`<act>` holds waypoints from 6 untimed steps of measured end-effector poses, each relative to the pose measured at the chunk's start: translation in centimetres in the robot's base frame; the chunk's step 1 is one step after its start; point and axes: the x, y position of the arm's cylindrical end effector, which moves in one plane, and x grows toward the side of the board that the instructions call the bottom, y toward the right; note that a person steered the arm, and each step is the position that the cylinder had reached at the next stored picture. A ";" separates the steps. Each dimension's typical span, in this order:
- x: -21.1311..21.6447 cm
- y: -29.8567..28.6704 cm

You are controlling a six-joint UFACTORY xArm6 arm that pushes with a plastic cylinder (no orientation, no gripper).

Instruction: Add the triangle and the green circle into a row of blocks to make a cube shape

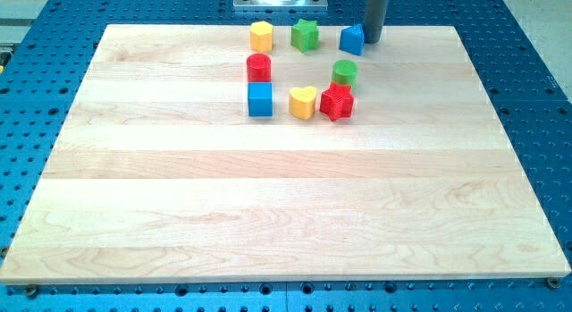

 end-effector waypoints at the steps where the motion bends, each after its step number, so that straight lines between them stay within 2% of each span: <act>1: 0.0 -1.0; 2: 0.0 -1.2; 3: 0.0 2.2; 6: 0.0 7.4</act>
